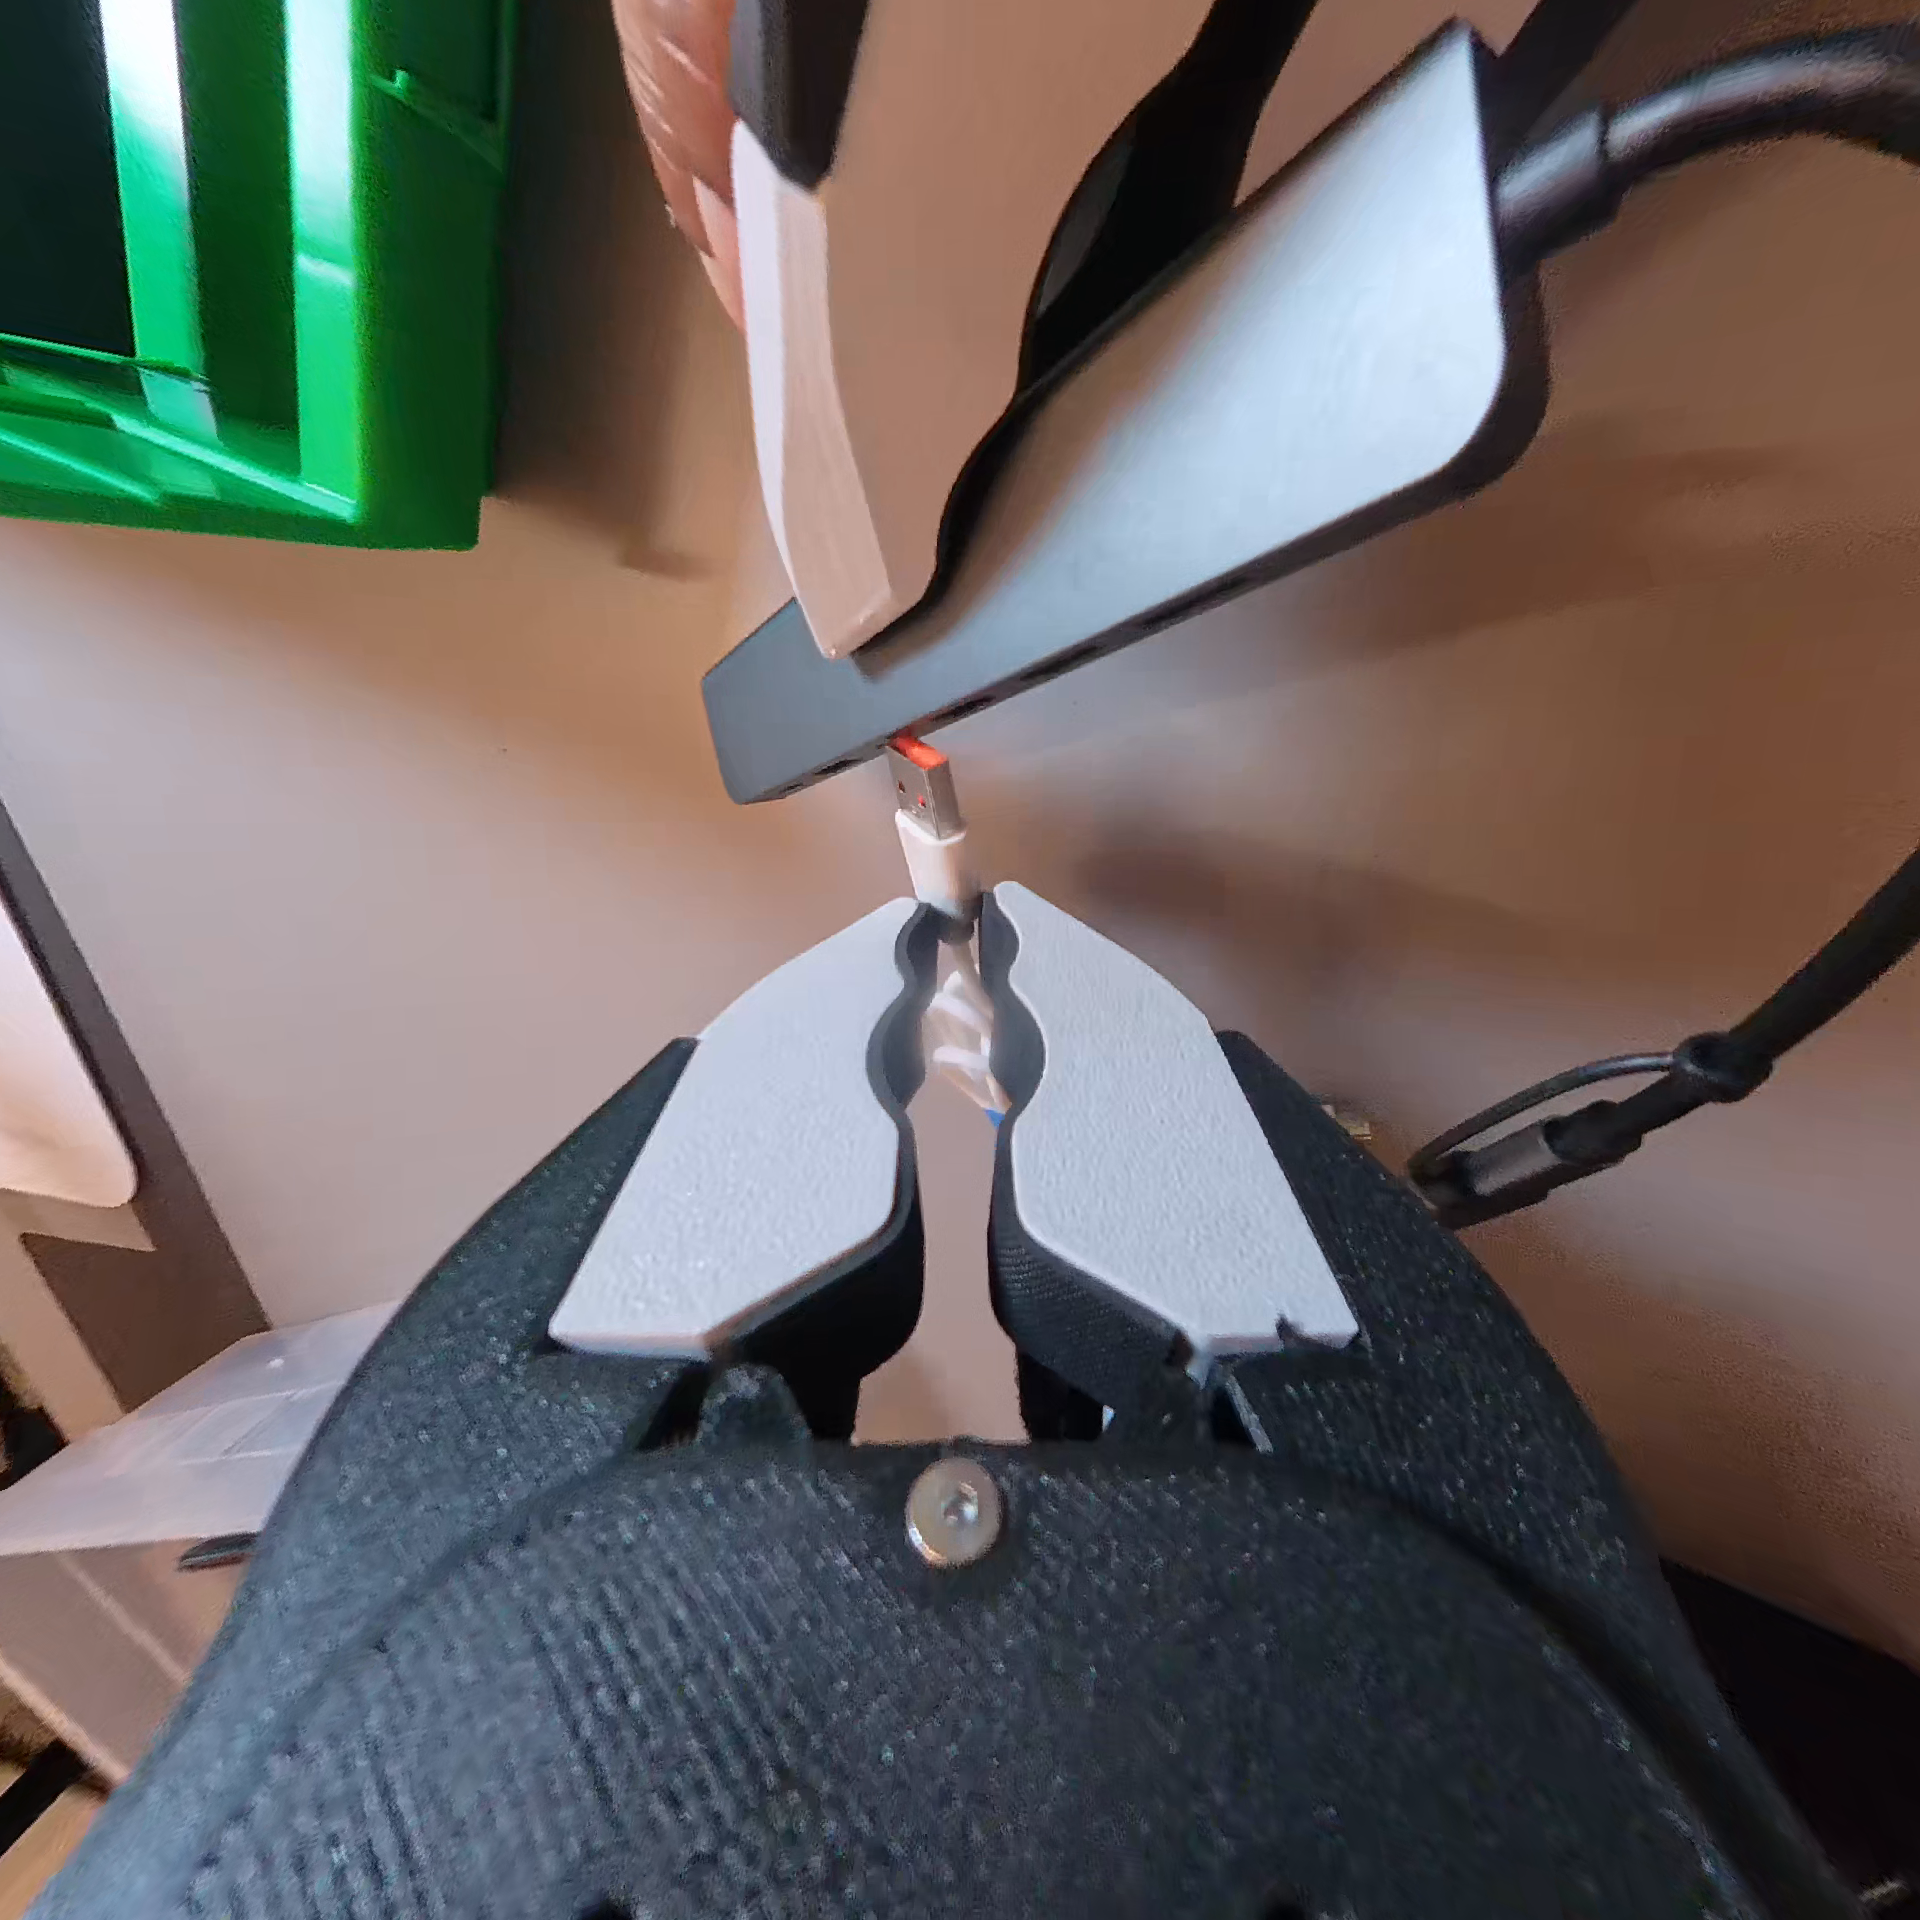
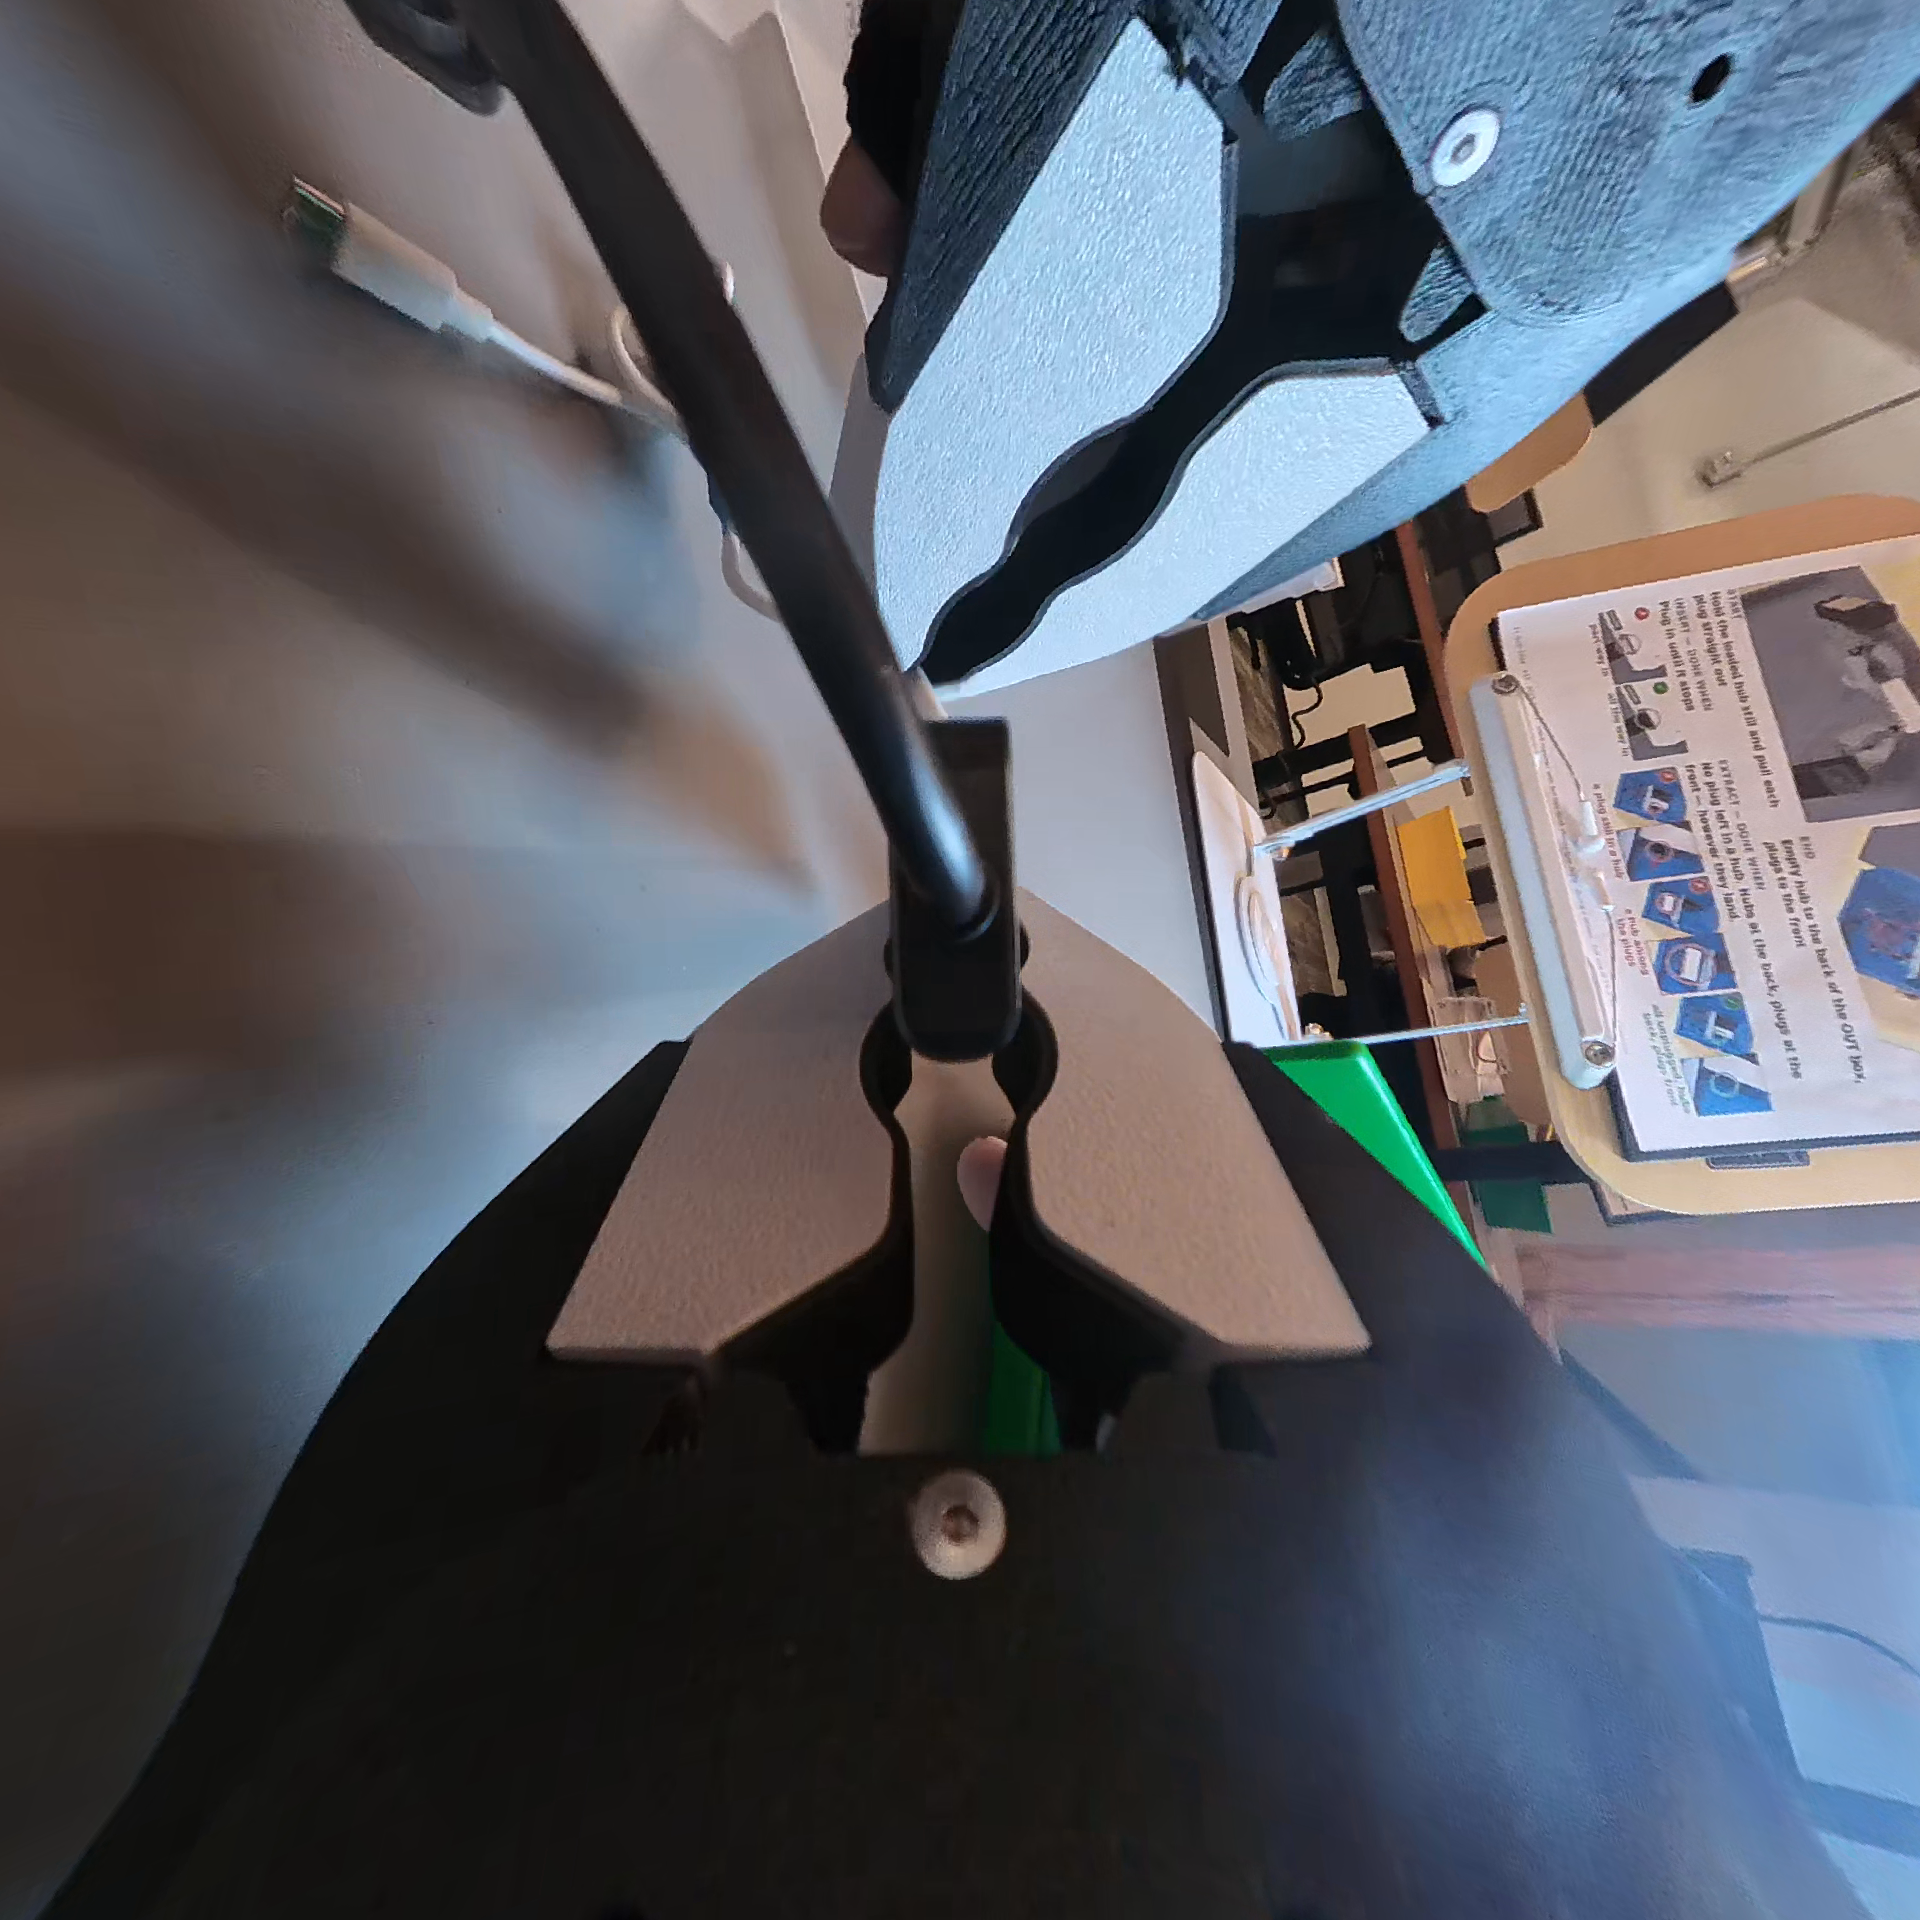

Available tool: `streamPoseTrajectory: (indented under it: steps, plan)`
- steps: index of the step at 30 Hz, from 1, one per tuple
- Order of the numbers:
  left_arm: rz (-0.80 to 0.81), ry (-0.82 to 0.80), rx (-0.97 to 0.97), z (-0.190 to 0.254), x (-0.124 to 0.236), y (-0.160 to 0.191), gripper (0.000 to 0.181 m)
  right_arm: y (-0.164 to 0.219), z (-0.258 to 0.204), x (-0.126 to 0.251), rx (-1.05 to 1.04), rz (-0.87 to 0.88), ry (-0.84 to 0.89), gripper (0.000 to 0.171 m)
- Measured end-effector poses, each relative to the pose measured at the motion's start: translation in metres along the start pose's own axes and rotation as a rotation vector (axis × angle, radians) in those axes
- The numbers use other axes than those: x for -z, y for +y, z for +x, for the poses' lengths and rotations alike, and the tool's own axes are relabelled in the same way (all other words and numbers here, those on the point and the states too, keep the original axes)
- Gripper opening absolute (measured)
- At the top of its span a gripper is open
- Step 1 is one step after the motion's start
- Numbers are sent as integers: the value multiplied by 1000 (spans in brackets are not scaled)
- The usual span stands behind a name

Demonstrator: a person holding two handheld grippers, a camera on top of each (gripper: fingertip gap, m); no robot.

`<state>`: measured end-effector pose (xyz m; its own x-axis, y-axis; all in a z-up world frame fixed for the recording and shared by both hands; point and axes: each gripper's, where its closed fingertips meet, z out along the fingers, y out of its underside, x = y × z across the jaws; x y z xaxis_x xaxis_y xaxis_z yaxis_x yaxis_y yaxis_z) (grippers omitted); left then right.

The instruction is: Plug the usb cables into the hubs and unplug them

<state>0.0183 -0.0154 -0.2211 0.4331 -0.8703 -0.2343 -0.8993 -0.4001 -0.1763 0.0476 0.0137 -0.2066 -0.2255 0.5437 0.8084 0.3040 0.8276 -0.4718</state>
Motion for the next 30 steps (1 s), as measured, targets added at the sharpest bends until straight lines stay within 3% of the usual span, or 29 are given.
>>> streamPoseTrajectory:
  steps: [1,9,24,30]
  plan:
    - [-18,-3,-11,1,0,0,8,2,-1,-1,6,-16,0,10]
    - [-126,24,-51,4,-5,-2,8,14,0,-6,114,-157,41,10]
    - [-278,-74,-106,-10,-14,4,8,20,-3,-10,172,-340,53,10]
    - [-245,-90,-115,-11,-20,0,8,27,-5,-10,131,-386,46,11]
